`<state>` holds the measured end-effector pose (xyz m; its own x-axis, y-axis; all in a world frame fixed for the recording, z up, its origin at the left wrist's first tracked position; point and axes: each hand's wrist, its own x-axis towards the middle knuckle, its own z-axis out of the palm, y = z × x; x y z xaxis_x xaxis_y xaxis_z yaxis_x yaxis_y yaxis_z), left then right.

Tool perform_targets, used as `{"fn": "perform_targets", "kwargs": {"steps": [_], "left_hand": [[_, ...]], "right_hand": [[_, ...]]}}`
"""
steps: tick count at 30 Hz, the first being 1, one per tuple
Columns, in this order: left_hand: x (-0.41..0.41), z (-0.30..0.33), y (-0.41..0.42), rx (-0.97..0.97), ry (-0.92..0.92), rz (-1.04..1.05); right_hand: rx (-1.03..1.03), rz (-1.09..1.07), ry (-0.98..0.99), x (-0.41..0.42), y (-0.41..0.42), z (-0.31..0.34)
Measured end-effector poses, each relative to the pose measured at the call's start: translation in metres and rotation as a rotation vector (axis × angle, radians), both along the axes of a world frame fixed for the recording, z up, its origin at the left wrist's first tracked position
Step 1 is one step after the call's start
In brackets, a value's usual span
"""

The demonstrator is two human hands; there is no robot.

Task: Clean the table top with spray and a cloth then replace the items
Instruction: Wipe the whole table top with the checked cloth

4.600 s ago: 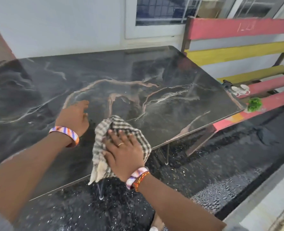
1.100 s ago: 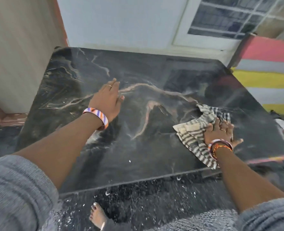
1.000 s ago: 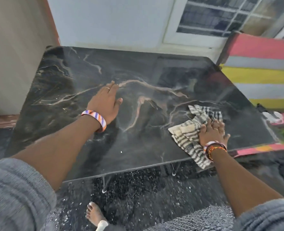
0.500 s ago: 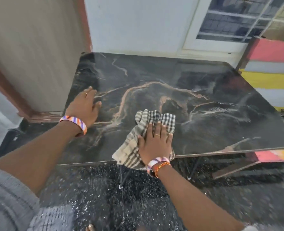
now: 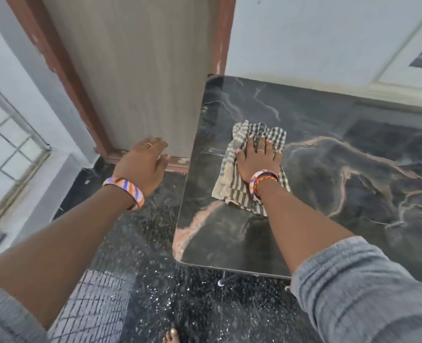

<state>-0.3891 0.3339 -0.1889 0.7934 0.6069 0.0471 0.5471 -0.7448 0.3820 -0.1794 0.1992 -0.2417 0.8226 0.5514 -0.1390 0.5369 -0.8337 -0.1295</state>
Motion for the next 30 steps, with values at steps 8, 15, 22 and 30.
{"fn": "perform_targets", "kwargs": {"steps": [8, 15, 22, 30], "left_hand": [[-0.002, -0.012, 0.011, -0.056, -0.071, -0.006], [-0.017, -0.023, 0.000, -0.139, -0.046, 0.106], [-0.007, -0.010, -0.062, -0.055, -0.037, 0.076], [0.029, -0.004, -0.150, -0.025, -0.093, -0.026]], "right_hand": [[-0.061, 0.569, -0.063, -0.015, 0.055, 0.007], [-0.043, 0.987, -0.045, -0.096, 0.009, 0.015], [-0.040, 1.234, -0.049, -0.157, -0.060, 0.005], [-0.036, 1.101, -0.201, -0.110, -0.166, -0.007]]}}
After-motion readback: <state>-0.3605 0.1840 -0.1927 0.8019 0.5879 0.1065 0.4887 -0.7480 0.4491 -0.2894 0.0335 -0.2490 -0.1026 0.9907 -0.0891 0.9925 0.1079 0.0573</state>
